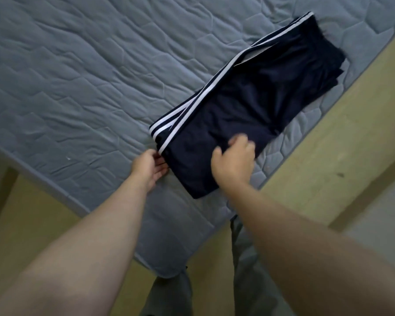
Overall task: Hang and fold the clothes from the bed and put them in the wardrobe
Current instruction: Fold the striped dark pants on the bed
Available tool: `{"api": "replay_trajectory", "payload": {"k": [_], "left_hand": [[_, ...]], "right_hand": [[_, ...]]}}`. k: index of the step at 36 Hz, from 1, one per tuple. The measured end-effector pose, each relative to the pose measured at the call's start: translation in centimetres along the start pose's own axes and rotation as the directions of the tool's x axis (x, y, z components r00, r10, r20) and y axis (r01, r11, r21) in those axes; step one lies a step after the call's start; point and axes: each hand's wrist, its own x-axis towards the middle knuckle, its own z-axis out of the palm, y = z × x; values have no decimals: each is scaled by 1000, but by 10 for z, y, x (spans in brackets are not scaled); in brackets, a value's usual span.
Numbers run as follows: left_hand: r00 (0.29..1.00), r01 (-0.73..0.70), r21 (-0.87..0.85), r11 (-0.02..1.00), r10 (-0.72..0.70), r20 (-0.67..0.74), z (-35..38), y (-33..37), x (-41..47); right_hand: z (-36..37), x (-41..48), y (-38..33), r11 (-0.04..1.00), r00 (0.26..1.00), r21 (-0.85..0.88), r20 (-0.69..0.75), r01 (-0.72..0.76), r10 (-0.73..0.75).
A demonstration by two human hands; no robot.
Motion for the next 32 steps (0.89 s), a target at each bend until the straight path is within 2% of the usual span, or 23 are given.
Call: {"api": "replay_trajectory", "payload": {"k": [1,2,4,6,8,10,12,16,20,25,32], "left_hand": [[999,26,5,1000,-26,31,-3,2,1],[996,59,9,998,-59,62,-5,4,3],[981,141,31,990,-144,132,-9,10,6],[958,207,69,976,-216,186,-10,17,9],[950,222,128,967,-244,193,-10,23,11],[958,200,182,963,-232,171,-9,31,14],[961,186,212,959,-223,165,-9,38,15],[941,204,267,942,-264,212,-13,48,16],[910,229,253,940,-299,287,-14,54,18],[863,285,305,909,-382,331,-17,64,20],[892,283,260,923,-353,282,-23,81,23]], "right_hand": [[11,-14,7,982,984,60,38,-176,174],[21,-24,12,929,934,109,95,-355,345],[37,-38,19,740,768,212,223,-639,600],[49,-45,22,516,605,321,338,-794,721],[57,-49,22,371,536,401,468,-837,703],[64,-54,22,296,528,449,586,-843,615],[67,-59,21,266,522,453,662,-851,538],[69,-63,18,210,513,474,718,-855,471],[72,-65,15,134,494,487,761,-863,420],[73,-65,17,220,501,454,721,-863,478],[68,-60,23,258,499,432,671,-864,548]]}}
